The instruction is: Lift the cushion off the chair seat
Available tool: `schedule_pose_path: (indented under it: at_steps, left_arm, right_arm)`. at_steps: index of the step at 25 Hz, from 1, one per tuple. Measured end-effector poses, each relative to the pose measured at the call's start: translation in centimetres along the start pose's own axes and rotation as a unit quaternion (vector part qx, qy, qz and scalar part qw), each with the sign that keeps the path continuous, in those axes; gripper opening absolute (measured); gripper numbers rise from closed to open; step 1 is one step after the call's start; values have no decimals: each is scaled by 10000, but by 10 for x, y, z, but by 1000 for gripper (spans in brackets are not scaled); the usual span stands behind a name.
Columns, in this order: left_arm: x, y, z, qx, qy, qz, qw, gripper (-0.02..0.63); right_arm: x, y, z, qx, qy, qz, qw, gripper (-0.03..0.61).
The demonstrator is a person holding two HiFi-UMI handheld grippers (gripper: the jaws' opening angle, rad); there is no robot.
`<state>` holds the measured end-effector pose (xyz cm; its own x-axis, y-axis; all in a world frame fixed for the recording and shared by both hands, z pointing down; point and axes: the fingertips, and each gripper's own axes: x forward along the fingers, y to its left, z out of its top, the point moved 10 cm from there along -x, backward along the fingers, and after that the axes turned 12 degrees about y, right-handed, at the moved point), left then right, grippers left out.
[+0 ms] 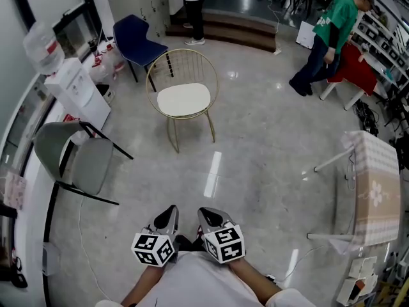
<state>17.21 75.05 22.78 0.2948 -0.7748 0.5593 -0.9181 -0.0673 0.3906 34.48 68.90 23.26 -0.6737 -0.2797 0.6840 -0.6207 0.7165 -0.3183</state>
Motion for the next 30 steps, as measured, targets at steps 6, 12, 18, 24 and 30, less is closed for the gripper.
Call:
schedule_pose_path:
  at_steps: [6, 12, 18, 24, 30]
  left_arm:
    - [7, -6, -4, 54, 156, -45, 9999, 5]
    - [13, -16, -13, 60, 396, -31, 9992, 5]
    - [19, -1, -7, 56, 450, 30, 9990, 3]
    - [33, 9, 6, -11, 495, 26, 9988, 5]
    - [57, 36, 23, -105, 664, -197, 9975, 5]
  right_arm:
    - [0, 0, -3, -89, 74, 149, 9998, 6]
    - [-3, -8, -12, 112, 153, 39, 9998, 6]
    - [13, -9, -5, 134, 271, 61, 9995, 6]
    - [25, -16, 4, 150, 449, 65, 9989, 6]
    - [52, -26, 28, 177, 602, -81, 9980, 6]
